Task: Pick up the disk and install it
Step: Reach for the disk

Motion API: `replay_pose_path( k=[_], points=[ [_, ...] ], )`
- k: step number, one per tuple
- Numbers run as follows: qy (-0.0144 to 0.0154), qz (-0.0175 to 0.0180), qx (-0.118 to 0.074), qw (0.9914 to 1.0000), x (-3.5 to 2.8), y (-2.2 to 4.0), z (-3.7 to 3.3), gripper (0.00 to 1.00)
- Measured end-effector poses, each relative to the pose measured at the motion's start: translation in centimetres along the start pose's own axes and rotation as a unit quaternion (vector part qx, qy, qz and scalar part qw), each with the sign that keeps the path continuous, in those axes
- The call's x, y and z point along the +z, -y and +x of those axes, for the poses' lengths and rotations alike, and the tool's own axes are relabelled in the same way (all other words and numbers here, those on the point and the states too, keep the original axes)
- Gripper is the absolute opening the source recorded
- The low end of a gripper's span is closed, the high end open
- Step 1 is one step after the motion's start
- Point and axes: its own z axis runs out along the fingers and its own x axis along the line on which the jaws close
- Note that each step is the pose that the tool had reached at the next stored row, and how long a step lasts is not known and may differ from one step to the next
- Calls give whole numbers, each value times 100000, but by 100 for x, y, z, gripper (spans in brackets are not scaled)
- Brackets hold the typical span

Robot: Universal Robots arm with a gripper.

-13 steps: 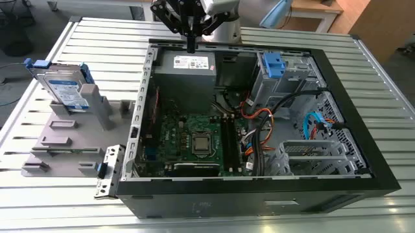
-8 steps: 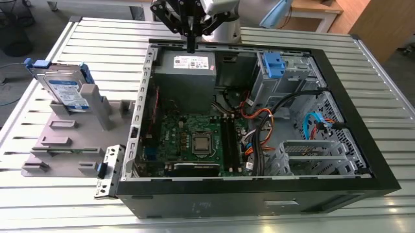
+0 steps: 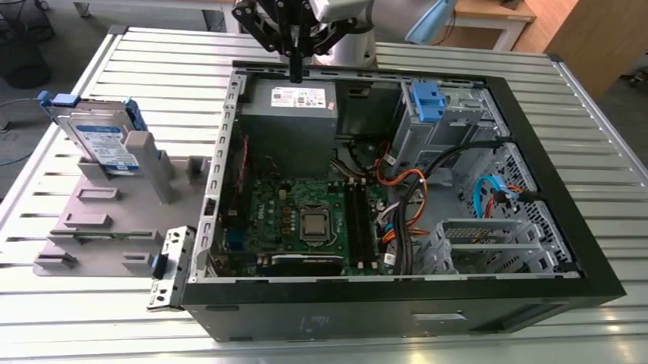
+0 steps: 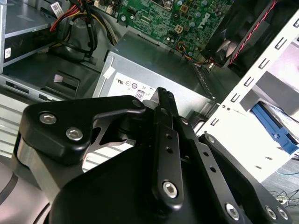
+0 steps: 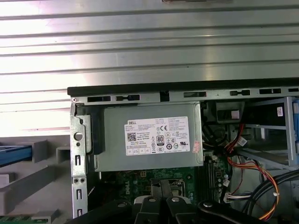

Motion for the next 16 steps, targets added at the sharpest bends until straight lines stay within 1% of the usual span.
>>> replay_pose_path(
  k=[16],
  points=[
    [-2, 0, 4, 100000, -1, 2, 31, 11]
  ],
)
